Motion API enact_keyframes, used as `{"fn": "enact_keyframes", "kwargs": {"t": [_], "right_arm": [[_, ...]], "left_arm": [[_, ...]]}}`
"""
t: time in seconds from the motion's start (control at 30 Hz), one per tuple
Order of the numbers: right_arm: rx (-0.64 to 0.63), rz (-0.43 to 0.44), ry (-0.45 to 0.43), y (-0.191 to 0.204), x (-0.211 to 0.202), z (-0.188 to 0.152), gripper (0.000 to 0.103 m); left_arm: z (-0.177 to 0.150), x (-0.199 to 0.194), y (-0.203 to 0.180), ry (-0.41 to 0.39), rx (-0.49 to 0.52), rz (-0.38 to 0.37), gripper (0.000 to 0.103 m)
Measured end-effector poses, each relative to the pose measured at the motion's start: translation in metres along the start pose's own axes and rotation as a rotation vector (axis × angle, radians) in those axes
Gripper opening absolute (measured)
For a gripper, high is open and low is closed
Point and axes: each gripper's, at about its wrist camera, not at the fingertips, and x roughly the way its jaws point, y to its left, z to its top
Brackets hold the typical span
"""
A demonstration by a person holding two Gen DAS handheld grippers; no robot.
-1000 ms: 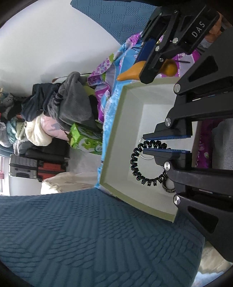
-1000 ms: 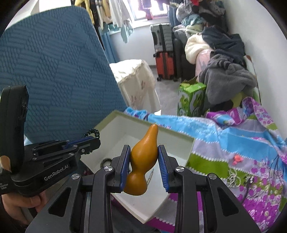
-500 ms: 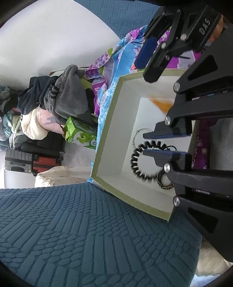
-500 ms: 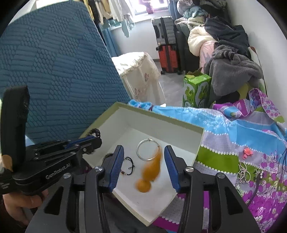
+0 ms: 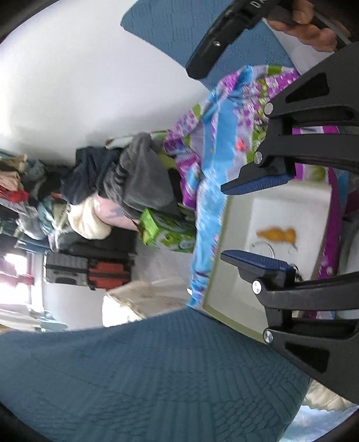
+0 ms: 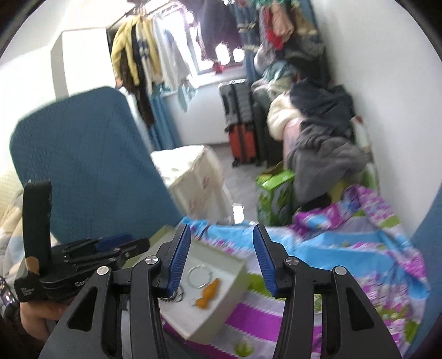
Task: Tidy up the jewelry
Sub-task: 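Move both open tools back from the box to the cloth, then grasp the silver bead chain with the left tool while the right tool grasps the black rhinestone hair clip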
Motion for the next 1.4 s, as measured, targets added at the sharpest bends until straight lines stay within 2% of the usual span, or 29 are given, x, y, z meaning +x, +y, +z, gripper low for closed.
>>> {"fn": "enact_keyframes", "kwargs": {"t": [0.3,0.57,0.87,1.0,1.4], "right_arm": [[0.024,-0.077,-0.093,-0.049,-0.069,0.019,0.045],[0.056,-0.137,-0.12,-0.088,-0.1,0.008,0.045],[0.123,-0.193,-0.044,-0.13,-0.089,-0.04,0.044],[0.151,-0.197,-0.006,-0.142,-0.076,-0.067,0.038],[0.198,-0.199,0.127,-0.17,-0.022,-0.139,0.034]], "left_arm": [[0.014,-0.017,-0.058,-0.042,0.043,-0.062,0.042],[0.003,-0.009,-0.099,-0.025,0.076,-0.117,0.042],[-0.037,0.027,-0.121,0.053,0.057,-0.185,0.042],[-0.054,0.046,-0.125,0.084,0.033,-0.202,0.042],[-0.087,0.117,-0.154,0.183,0.12,-0.227,0.039]]}}
